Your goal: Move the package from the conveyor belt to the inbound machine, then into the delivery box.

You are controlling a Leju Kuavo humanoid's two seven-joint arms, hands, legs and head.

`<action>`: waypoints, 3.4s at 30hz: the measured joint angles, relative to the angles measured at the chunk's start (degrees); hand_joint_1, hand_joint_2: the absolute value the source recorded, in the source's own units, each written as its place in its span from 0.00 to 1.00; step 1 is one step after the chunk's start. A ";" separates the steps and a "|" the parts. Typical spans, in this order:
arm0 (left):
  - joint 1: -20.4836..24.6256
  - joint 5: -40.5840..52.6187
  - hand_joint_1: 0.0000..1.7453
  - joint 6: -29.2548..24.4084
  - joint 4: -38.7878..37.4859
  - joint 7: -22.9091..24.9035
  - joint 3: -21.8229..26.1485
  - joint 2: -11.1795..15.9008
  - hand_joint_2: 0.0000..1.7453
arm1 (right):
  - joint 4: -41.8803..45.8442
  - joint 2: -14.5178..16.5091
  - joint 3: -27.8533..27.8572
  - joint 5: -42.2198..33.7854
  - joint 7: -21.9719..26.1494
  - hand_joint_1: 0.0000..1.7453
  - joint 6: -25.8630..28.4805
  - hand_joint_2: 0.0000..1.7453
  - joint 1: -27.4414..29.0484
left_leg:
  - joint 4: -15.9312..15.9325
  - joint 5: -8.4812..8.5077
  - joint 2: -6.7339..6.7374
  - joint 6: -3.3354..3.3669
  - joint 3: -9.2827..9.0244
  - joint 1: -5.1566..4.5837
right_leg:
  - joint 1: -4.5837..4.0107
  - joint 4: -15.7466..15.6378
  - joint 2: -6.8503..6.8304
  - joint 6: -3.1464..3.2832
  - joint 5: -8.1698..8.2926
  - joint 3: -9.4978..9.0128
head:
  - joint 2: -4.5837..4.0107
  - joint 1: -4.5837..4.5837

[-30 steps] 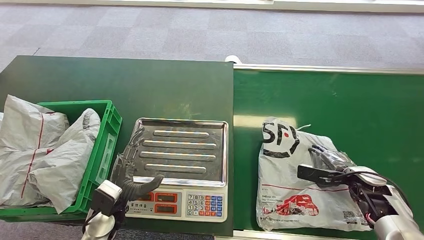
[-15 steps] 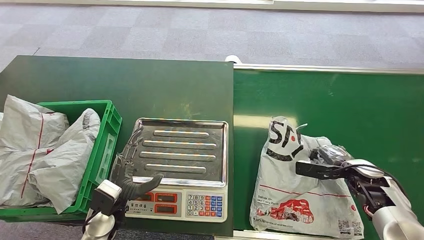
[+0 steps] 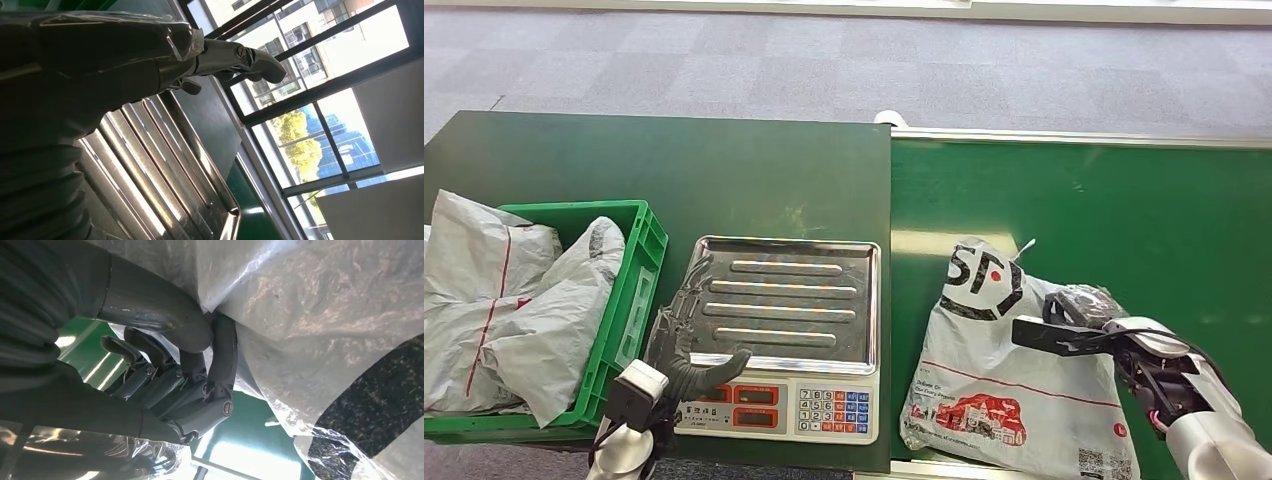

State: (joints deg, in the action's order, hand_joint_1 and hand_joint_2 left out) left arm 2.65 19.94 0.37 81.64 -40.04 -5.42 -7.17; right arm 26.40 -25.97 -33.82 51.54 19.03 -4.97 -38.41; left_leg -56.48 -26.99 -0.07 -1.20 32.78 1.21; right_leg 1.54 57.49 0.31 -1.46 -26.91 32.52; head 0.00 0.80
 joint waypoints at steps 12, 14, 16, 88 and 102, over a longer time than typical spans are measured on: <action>0.19 -2.03 0.00 -1.03 0.00 0.00 -0.83 0.18 1.00 | 6.32 1.90 3.54 -4.11 -0.30 1.00 22.25 1.00 3.91 | 0.00 0.00 -0.11 0.00 -0.01 0.01 | -0.01 0.00 -0.10 0.00 -0.02 0.00 | 0.00 0.00; 0.20 -2.57 0.00 -1.19 0.00 0.00 -1.40 0.30 1.00 | 11.01 2.14 6.43 -5.05 -0.21 1.00 26.59 1.00 6.88 | 0.00 0.00 -0.28 0.00 0.03 0.01 | -0.01 0.00 -0.24 0.00 -0.03 -0.02 | 0.00 -0.01; 0.20 -3.17 0.00 -1.66 0.00 0.00 -1.95 0.53 1.00 | 16.02 2.23 9.65 -5.58 0.52 1.00 29.21 1.00 10.05 | 0.00 0.00 -0.34 0.00 0.09 0.01 | -0.01 0.00 -0.28 0.00 -0.04 -0.01 | 0.00 0.00; 1.05 -18.69 0.00 -15.44 9.38 0.00 -3.89 1.95 1.00 | 18.69 0.84 14.31 -26.00 0.52 0.00 0.94 1.00 -3.61 | -0.03 0.08 -0.40 0.06 0.14 -0.01 | 0.00 0.00 -0.31 -0.02 0.02 0.04 | 0.00 0.01; 0.18 -16.60 0.00 -15.45 7.07 0.00 -3.26 1.22 1.00 | 2.82 1.49 4.42 -12.22 -12.73 0.00 -13.83 1.00 -8.92 | -0.03 0.11 -0.39 0.06 0.15 -0.01 | 0.00 0.01 -0.30 -0.02 0.03 0.03 | 0.00 0.00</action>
State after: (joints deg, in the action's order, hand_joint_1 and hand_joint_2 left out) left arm 2.84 3.34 -15.08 88.71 -40.04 -8.68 -5.95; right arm 29.22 -24.48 -29.40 39.32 6.29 -18.79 -47.33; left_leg -56.51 -26.89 -0.46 -1.14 32.93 1.20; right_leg 1.54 57.50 0.01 -1.48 -26.88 32.54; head 0.00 0.80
